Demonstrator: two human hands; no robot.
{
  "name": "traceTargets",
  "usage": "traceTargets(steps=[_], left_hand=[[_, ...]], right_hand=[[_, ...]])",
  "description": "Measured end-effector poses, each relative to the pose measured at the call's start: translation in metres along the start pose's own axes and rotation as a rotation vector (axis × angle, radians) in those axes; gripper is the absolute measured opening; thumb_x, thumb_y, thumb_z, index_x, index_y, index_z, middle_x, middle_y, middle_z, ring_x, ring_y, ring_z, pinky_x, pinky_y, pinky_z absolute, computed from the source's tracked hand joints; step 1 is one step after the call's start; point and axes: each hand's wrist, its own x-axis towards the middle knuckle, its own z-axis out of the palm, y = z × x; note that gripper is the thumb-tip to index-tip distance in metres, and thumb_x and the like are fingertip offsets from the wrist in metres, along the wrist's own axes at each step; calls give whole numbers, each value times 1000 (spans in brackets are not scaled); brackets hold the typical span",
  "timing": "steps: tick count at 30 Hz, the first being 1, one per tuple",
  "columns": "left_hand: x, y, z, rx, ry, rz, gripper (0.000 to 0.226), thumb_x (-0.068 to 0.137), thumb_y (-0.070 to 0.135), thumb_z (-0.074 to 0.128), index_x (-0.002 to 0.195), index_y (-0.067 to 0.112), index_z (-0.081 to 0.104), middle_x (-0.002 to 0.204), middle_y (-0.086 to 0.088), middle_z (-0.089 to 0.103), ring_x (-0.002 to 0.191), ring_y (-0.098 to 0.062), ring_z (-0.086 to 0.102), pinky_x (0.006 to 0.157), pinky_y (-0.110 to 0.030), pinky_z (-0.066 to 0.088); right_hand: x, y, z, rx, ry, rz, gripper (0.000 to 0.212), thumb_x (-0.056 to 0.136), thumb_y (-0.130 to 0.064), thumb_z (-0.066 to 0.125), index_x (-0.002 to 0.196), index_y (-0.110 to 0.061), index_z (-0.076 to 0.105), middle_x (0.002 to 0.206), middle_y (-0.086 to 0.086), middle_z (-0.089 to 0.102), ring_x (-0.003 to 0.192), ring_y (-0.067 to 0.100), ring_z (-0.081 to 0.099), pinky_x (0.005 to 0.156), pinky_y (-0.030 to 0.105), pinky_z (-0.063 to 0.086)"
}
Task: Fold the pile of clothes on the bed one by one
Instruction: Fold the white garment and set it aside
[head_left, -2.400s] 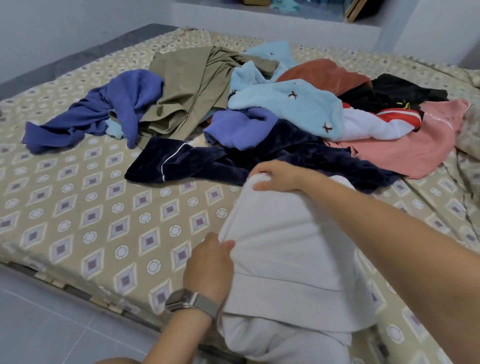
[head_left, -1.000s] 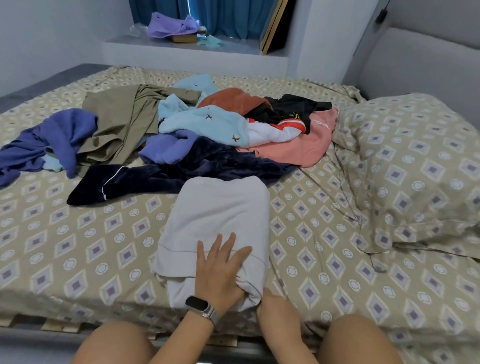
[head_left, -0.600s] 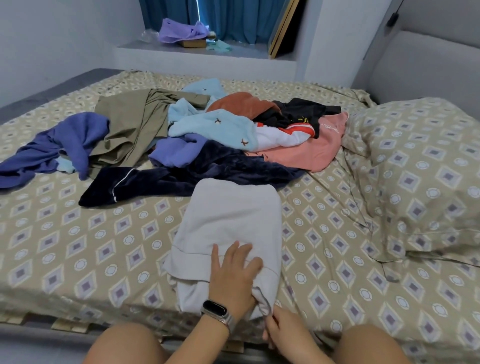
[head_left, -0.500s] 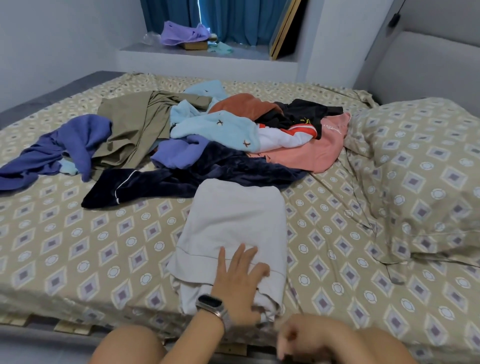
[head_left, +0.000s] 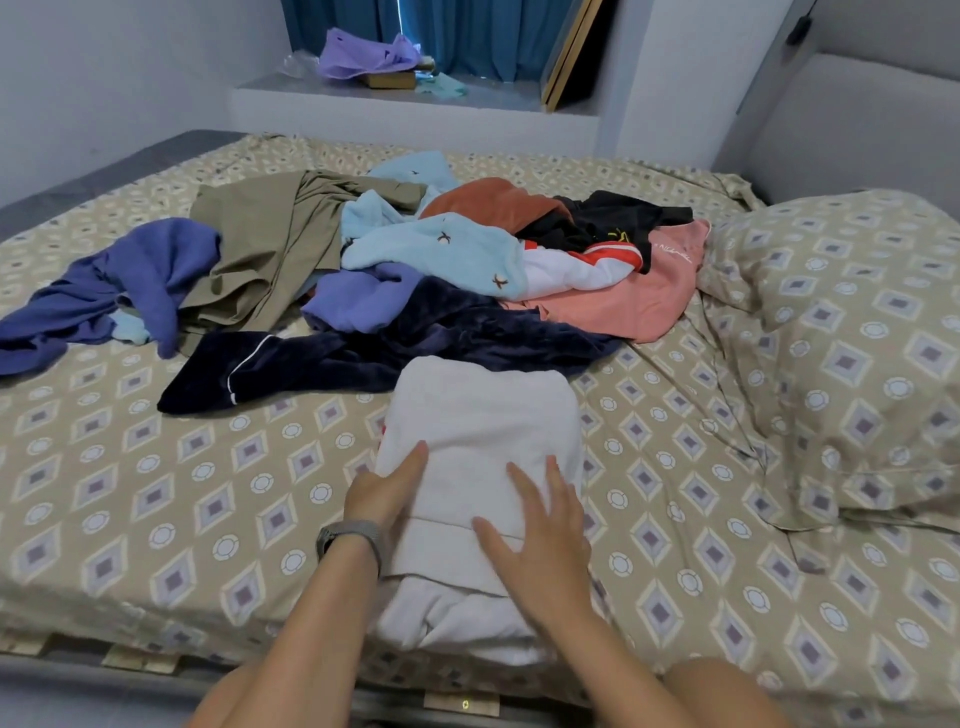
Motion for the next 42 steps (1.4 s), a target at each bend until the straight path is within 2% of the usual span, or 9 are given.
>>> traceTargets(steps=[4, 9, 14, 17, 23, 26, 31, 35, 42], left_hand=[[9, 5, -2, 37, -32, 49, 93, 34, 70, 87, 108, 18, 66, 102, 1, 73, 91, -24, 70, 88, -40, 55], [16, -1, -9, 171, -57, 131, 59, 57, 55, 86, 103, 23, 68, 94, 10, 73, 88, -15, 68, 83, -35, 54], [40, 15, -5, 255, -142, 97, 59, 47, 59, 89, 94, 28, 69, 88, 16, 74, 84, -7, 69, 69, -26, 53], [41, 16, -5, 261, -153, 113, 76, 35, 62, 89, 102, 32, 67, 93, 20, 72, 85, 1, 68, 68, -20, 51], [2, 36, -22, 190, -51, 123, 62, 55, 37, 92, 109, 31, 61, 98, 20, 68, 82, 11, 64, 64, -10, 49], [-33, 59, -54, 186, 47, 95, 64, 51, 42, 93, 106, 28, 63, 97, 16, 70, 90, 2, 65, 74, -24, 53], [-84, 95, -137, 50, 228, 49, 45, 60, 19, 92, 85, 33, 57, 75, 23, 69, 68, 16, 60, 53, -12, 50], [-106, 108, -221, -70, 350, 31, 46, 60, 16, 91, 91, 30, 60, 88, 15, 68, 78, 6, 65, 61, -25, 54], [-150, 131, -385, -222, 454, 67, 53, 62, 6, 90, 99, 23, 57, 91, 11, 73, 75, 7, 66, 58, -13, 51]], right_hand=[[22, 15, -30, 712, 146, 397, 101, 68, -62, 75, 147, -25, 25, 144, 0, 38, 127, 18, 43, 107, 37, 37], [59, 24, -40, 933, -184, 437, 61, 58, -49, 81, 110, -21, 66, 101, -6, 75, 92, 14, 71, 87, 34, 55], [89, 27, -25, 1035, -331, 414, 79, 44, -51, 93, 112, -21, 67, 107, 0, 74, 99, 21, 71, 93, 42, 54], [91, 25, -31, 1015, -363, 378, 52, 59, -26, 90, 105, -25, 67, 101, -6, 75, 93, 13, 72, 74, 27, 59], [92, -17, -55, 849, -317, 392, 65, 48, -23, 92, 108, -23, 67, 96, -15, 75, 88, 4, 71, 63, 16, 54], [94, -63, -79, 768, -406, 371, 74, 41, -39, 90, 109, -30, 64, 98, -20, 73, 88, 0, 69, 64, 16, 54], [96, -165, -86, 703, -603, 340, 90, 36, -45, 90, 119, -26, 61, 109, -7, 72, 99, 14, 69, 84, 42, 58], [87, -260, -60, 685, -733, 275, 89, 36, -42, 90, 119, -24, 62, 106, -7, 73, 97, 14, 70, 86, 43, 58], [53, -426, -9, 746, -945, 238, 90, 34, -36, 92, 117, -15, 64, 104, 2, 75, 96, 22, 72, 86, 44, 56]])
